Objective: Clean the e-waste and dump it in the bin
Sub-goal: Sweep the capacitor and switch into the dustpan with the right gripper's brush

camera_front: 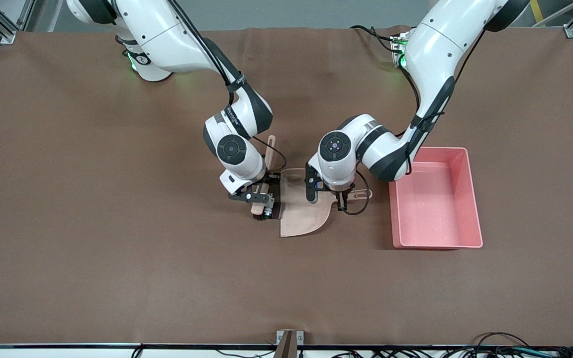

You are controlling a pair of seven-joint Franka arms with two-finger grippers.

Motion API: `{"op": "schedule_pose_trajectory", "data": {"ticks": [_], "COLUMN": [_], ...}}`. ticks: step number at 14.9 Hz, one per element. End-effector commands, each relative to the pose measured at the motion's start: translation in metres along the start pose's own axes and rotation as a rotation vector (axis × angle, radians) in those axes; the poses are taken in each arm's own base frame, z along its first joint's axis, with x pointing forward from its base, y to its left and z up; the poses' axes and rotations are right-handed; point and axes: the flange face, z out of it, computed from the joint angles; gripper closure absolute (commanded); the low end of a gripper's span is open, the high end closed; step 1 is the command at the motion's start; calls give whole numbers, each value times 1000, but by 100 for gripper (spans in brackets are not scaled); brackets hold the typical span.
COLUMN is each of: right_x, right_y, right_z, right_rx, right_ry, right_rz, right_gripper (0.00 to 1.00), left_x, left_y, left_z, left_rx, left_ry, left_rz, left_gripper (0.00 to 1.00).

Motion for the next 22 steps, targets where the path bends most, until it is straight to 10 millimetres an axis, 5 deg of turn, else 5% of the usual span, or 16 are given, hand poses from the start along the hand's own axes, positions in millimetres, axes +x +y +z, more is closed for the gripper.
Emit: {"op": "schedule_pose_trajectory", "data": {"ticks": [1,14,22], "right_x": [0,-27,-25], "right_y": [-12,-73,-84], "right_z": [2,-2,-11], "right_rx": [-4,-32,-31], "right_ry": [10,-32,-37], "right_rz": [14,38,103], "right_gripper": [100,100,100], "left_x": [4,5,4], "left_y": [-1,-1,-2], "left_z": [-1,-2,-2], "left_rx": [17,18,17], "left_ry": [-11,-10,-11], "left_rz": [18,20,17], "left_gripper": [72,72,72]}}
